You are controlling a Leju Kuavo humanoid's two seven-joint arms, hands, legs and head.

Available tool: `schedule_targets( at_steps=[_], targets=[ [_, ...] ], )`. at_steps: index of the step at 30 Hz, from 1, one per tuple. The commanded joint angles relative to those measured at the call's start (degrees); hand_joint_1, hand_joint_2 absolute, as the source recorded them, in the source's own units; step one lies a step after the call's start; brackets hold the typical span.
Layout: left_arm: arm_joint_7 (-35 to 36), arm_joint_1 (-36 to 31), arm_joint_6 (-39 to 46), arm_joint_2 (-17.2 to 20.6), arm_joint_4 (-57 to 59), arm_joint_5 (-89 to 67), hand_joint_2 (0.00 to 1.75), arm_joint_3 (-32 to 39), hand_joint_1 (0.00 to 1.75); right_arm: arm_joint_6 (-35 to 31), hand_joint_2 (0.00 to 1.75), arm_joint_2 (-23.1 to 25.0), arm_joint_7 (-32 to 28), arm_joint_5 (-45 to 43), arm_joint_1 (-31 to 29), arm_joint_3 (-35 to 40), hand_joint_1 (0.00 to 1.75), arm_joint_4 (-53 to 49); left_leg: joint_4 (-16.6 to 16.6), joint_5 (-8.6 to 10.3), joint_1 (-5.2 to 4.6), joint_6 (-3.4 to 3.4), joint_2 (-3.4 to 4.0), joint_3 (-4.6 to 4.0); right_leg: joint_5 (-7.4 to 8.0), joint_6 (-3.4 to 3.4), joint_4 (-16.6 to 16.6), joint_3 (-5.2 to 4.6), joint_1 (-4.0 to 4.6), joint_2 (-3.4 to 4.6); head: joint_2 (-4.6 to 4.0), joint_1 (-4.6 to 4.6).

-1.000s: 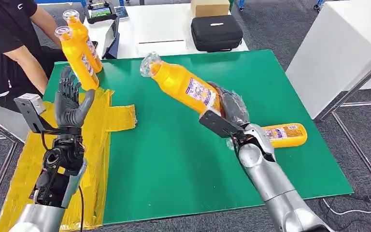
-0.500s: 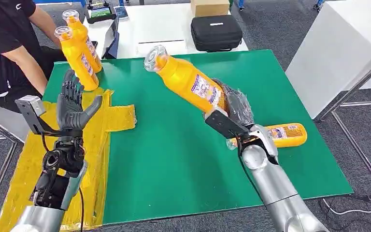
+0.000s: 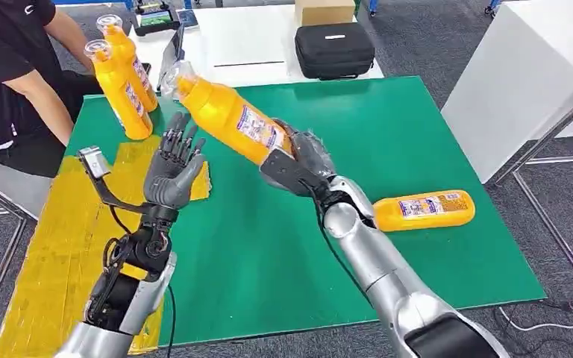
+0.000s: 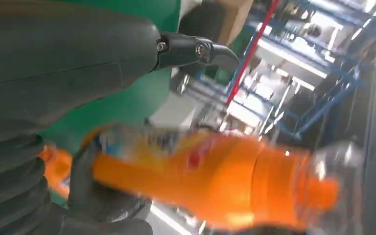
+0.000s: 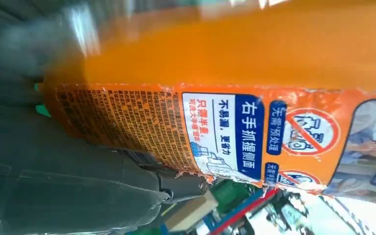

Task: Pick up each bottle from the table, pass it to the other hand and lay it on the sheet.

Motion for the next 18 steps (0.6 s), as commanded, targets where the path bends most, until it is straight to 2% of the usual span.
schedule_targets(
  at_steps=[1,3,7,11,15,18],
  targets=[
    [1.11,-0.91,-1.38,-0.71,2.02,2.52,1.75,-4.62,0.0,-0.43,1.75,2.7,0.46,-0.47,-6.96,2.53,1.75,13.11,0.1,-0.22,-0.05,-0.12,0.25,0.43,-0.23,-0.02,0.1,0.43,0.0,-0.03,0.0,0.0],
    [1.02,-1.37,-1.28,-0.9,2.49,2.44,1.75,-5.11,0.0,-0.06,1.75,3.38,0.67,-0.39,-7.55,2.75,1.75,13.83,0.01,-0.03,-0.02,-0.04,0.08,0.05,-0.03,0.0,0.01,0.05,0.0,-0.01,0.0,-0.02],
    [-3.1,-2.78,3.63,-1.33,2.23,-3.21,1.75,-6.66,0.0,1.63,1.75,5.76,1.56,1.03,-8.25,5.2,1.75,15.34,0.06,-0.08,-0.03,-0.07,0.11,0.09,-0.09,-0.01,0.07,0.09,0.0,-0.04,0.0,0.02],
    [-3.53,-3.3,5.29,-1.7,1.96,-4.96,1.75,-7.06,0.0,2.51,1.75,7.64,2.04,1.91,-7.72,7.34,1.75,15.42,0.04,-0.08,0.01,-0.08,0.11,0.11,-0.09,-0.02,0.04,0.11,0.03,-0.05,0.0,0.02],
    [-4.48,-4.49,8.58,-2.53,2.08,-7.88,1.75,-6.75,0.0,4.09,1.75,7.94,7.01,0.54,-4.96,19.71,1.75,9.47,0.04,-0.08,0.02,-0.07,0.13,0.07,-0.07,-0.01,0.02,0.06,0.04,0.0,0.0,0.02],
    [-4.48,-4.47,8.62,-2.48,2.02,-7.92,1.75,-6.54,0.0,3.42,1.75,7.94,7.79,-0.21,-4.61,21.11,1.75,9.05,0.03,-0.06,0.03,-0.06,0.13,0.06,-0.07,-0.02,0.01,0.05,0.05,-0.04,0.0,0.0]
  ],
)
